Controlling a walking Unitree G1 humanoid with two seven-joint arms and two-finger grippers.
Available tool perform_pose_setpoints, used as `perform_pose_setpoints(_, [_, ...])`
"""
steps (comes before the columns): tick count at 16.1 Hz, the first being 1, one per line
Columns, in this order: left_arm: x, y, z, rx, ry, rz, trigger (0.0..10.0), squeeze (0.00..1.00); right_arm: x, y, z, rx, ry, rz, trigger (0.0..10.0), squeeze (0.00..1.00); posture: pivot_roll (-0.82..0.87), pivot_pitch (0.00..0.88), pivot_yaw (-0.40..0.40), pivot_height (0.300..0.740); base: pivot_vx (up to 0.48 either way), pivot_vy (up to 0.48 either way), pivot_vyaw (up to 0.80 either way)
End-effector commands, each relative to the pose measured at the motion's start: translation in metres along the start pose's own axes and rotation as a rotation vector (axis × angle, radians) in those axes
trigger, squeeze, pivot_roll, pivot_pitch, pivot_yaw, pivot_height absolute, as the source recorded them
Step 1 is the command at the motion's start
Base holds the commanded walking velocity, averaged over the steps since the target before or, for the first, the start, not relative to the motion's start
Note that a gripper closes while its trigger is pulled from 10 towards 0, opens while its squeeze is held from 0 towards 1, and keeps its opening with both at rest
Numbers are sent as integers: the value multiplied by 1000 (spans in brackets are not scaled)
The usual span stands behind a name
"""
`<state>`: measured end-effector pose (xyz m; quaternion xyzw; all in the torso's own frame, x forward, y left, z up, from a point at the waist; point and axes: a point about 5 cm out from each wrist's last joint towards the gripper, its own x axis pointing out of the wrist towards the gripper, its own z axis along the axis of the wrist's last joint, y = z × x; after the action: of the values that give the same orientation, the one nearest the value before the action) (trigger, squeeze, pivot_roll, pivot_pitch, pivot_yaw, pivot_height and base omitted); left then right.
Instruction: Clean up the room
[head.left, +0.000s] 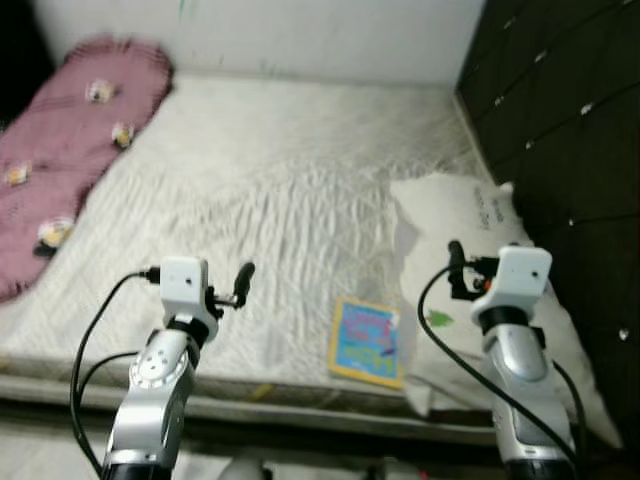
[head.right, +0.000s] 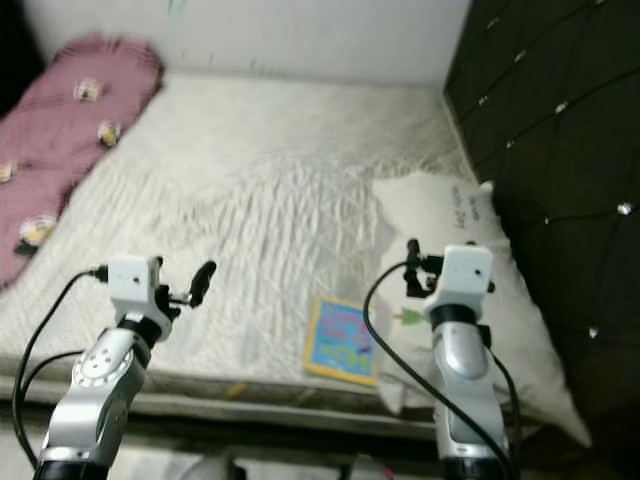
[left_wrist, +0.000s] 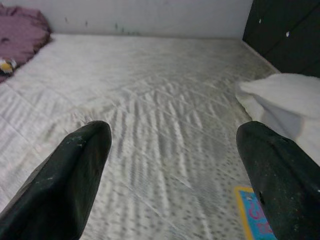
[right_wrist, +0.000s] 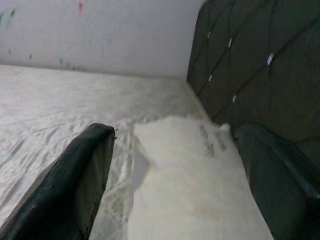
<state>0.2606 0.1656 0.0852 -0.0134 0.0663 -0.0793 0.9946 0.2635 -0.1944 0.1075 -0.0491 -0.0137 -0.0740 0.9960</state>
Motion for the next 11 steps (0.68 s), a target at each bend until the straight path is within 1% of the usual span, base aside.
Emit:
perform_pose_setpoints(1, [-3, 11, -1, 20, 10, 35, 10000, 0, 3, 12, 4, -3, -26, 43, 10000, 0, -20, 0, -1, 740, 0, 480, 0])
perform_pose_setpoints(2, [-2, 11, -1, 22, 9, 40, 10000, 0, 3, 14, 3, 13, -18, 67, 10000, 0, -20, 0, -3, 740, 0, 480, 0])
perform_pose_setpoints(3, [-1, 11, -1, 19, 8, 45, 10000, 0, 2, 13, 2, 10, -10, 63, 10000, 0, -20, 0, -4, 740, 0, 480, 0])
perform_pose_setpoints(4, [-1, 10, -1, 5, 5, 40, 10000, 0, 2, 15, 2, 40, -12, 72, 10000, 0, -17, 0, -5, 740, 0, 480, 0])
perform_pose_setpoints(6, [-1, 10, -1, -20, -2, 29, 10000, 0, 0, 18, -2, 132, 40, 65, 10000, 0, -19, 0, -4, 740, 0, 480, 0])
perform_pose_setpoints(7, [-1, 10, -2, -20, 5, 31, 10000, 0, 0, 22, -6, 154, 65, 55, 10000, 0, -19, 0, -4, 740, 0, 480, 0])
perform_pose_setpoints(8, [0, 10, -2, -19, 7, 30, 10000, 0, 1, 22, -7, 150, 71, 51, 10000, 0, -18, 0, -5, 740, 0, 480, 0])
perform_pose_setpoints(10, [0, 10, -2, -19, 3, 30, 10000, 0, 2, 21, -8, 175, 87, 35, 10000, 0, -19, 0, -6, 740, 0, 480, 0])
perform_pose_setpoints(11, [1, 10, 0, -32, -9, 34, 10000, 0, 2, 23, -8, 175, 94, 51, 10000, 0, -16, 0, -8, 740, 0, 480, 0])
